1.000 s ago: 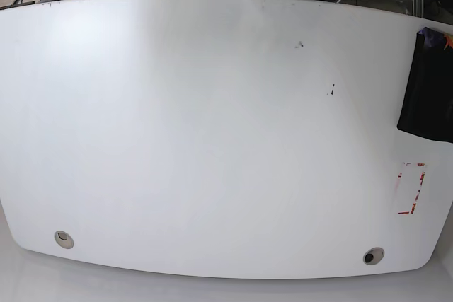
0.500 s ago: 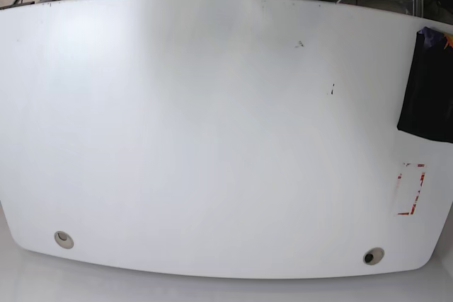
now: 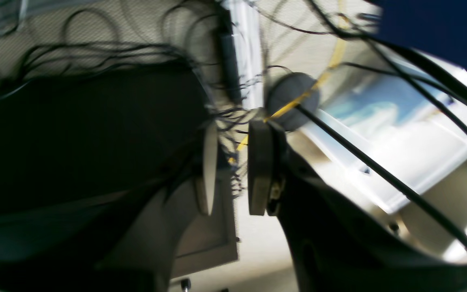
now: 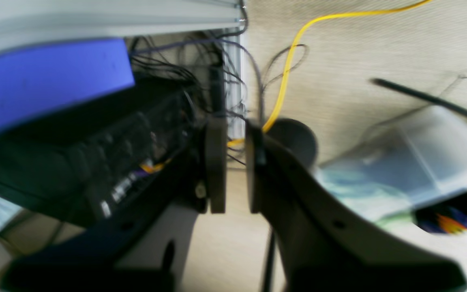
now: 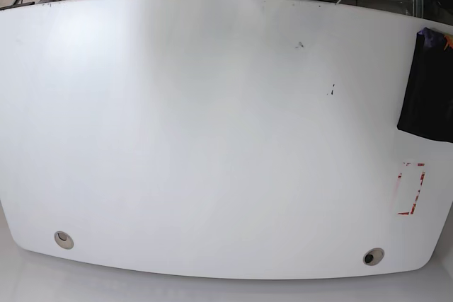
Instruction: Layout the t-shirt on the table in an organized manner, then fold the t-shirt properly
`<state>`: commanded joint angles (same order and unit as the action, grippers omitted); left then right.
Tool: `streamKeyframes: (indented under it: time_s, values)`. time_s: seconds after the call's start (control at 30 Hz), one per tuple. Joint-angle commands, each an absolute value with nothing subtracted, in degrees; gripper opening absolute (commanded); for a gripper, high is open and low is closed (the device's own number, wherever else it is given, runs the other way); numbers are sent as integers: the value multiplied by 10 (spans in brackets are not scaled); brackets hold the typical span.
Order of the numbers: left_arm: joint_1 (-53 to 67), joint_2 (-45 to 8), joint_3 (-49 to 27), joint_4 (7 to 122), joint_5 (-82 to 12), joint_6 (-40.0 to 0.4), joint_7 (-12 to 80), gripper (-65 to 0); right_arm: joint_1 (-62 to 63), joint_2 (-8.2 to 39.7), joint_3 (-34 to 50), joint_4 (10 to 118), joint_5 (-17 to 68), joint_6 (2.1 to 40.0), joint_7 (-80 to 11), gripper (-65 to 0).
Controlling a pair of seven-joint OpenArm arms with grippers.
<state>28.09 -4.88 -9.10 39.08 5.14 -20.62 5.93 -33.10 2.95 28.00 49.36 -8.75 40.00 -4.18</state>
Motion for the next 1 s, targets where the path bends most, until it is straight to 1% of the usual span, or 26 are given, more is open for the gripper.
streamKeyframes:
  time_s: [0.23,0.3,0.47,0.53,0.63,0.8,0.87,0.93,1.0]
  values:
    - [199,-49,-91,242,51,-161,9,-531,-277,51,280,392,-91,400,-10,-571]
    - [182,-49,-91,217,51,-156,1,-531,-266,55,280,376,-91,400,-10,-571]
    - [148,-49,-91,151,51,-112,-45,-531,-241,61,279,356,-92,400,-10,-569]
    - [140,-49,-90,141,52,-93,-52,-531,-234,61,279,356,-92,390,-12,-566]
    - [128,-48,-89,136,52,-80,-52,-531,-229,61,277,355,-93,371,-13,-564]
    - [121,-47,-53,135,51,-77,-51,-531,-228,61,215,355,-91,329,-13,-564]
    - [121,-47,-45,135,51,-58,-51,-531,-228,61,189,355,-88,310,-11,-564]
    - [121,-46,-45,135,51,-43,-51,-529,-228,61,182,355,-88,301,-10,-564]
    - [120,-46,-45,135,51,-39,-51,-529,-228,58,182,355,-88,300,-10,-564]
